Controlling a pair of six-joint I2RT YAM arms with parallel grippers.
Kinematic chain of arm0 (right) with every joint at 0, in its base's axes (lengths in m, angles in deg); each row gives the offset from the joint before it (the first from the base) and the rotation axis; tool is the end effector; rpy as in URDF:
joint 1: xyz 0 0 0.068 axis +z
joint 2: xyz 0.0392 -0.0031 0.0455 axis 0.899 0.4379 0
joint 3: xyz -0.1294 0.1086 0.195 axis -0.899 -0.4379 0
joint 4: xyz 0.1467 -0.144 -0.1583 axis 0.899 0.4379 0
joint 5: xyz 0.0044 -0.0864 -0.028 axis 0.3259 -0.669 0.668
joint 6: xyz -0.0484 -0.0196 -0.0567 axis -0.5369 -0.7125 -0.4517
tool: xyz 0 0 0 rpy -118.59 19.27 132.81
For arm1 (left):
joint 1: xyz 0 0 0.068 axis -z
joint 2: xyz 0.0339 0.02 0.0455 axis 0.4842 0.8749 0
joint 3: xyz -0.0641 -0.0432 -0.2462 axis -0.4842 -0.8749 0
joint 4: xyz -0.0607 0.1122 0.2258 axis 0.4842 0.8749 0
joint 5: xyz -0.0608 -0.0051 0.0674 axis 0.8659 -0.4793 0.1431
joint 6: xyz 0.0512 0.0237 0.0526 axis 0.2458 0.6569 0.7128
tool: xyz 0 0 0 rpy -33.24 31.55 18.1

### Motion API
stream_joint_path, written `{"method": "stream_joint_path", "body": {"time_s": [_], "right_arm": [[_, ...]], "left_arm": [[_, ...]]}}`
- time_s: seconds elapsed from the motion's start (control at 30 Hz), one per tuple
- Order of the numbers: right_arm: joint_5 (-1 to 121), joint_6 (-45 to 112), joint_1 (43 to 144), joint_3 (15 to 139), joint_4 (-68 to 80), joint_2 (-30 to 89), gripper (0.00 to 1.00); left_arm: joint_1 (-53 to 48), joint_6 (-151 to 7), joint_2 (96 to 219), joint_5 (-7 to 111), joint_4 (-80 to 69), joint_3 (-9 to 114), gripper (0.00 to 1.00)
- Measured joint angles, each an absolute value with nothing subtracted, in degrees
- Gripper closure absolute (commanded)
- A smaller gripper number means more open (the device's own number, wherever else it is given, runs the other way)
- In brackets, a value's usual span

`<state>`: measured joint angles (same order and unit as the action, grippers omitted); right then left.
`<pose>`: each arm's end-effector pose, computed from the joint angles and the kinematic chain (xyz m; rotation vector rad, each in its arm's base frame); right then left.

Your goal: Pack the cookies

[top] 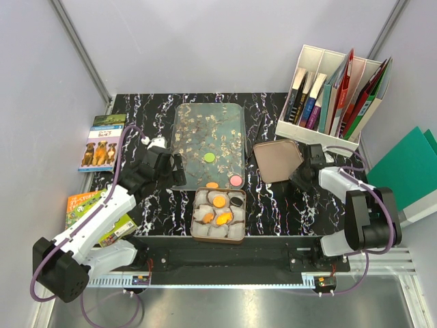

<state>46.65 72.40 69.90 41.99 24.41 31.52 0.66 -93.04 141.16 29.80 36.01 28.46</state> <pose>0.2742 0.0214 0.1170 0.9345 2.4831 0.1623 0.2081 -0.1000 0.2332 -0.1797 2.4188 -0.1957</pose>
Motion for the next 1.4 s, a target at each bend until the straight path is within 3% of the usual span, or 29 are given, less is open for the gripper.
{"method": "stream_joint_path", "body": {"time_s": [0.33,0.7,1.4], "right_arm": [[47.59,74.04,69.61,40.40,24.52,22.97,0.56],[49.23,77.30,67.32,41.56,21.24,32.43,0.57],[49.42,80.20,67.06,41.32,19.62,31.17,0.58]], "left_arm": [[0.66,-93.06,141.25,29.84,36.01,28.46,0.06],[0.66,-93.06,141.23,29.82,35.99,28.44,0.06],[0.66,-93.06,141.38,29.80,35.99,28.44,0.06]]}}
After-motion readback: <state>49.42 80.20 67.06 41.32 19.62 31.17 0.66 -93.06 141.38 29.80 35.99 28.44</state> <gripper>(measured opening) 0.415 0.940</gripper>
